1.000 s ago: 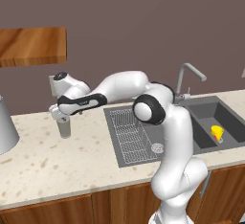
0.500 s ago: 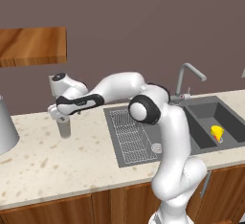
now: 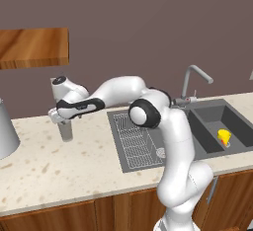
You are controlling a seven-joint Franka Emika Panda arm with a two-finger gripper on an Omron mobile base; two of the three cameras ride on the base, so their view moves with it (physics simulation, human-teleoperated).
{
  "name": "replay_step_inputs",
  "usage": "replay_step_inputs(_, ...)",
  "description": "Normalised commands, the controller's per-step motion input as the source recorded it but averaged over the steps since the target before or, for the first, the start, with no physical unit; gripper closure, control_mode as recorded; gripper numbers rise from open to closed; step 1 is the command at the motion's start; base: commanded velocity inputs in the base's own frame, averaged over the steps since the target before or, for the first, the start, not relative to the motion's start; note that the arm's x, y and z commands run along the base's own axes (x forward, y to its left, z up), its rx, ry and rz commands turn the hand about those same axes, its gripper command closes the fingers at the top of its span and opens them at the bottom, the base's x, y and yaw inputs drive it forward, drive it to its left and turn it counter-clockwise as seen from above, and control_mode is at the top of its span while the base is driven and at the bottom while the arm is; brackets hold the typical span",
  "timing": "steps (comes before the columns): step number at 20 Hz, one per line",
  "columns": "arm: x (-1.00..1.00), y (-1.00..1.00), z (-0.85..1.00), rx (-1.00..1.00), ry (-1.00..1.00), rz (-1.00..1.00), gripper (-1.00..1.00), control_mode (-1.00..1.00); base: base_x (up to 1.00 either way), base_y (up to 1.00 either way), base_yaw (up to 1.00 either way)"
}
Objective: Move any existing items from the left basin to the right basin for drying. Then move the glass cup from the counter to the left basin of the sink for washing.
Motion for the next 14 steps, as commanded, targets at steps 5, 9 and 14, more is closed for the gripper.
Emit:
replay_step_inputs(5,0.05,0.07,-0.13,0.0,0.0,0.0,-1.0,-1.0,0.0,0.0,0.0)
replay_step_inputs(9,-0.08,0.0,-0.1,0.0,0.0,0.0,-1.0,-1.0,0.0,0.0,0.0)
replay_step_inputs(14,-0.26,0.0,-0.15,0.0,0.0,0.0,-1.0,-1.0,0.0,0.0,0.0)
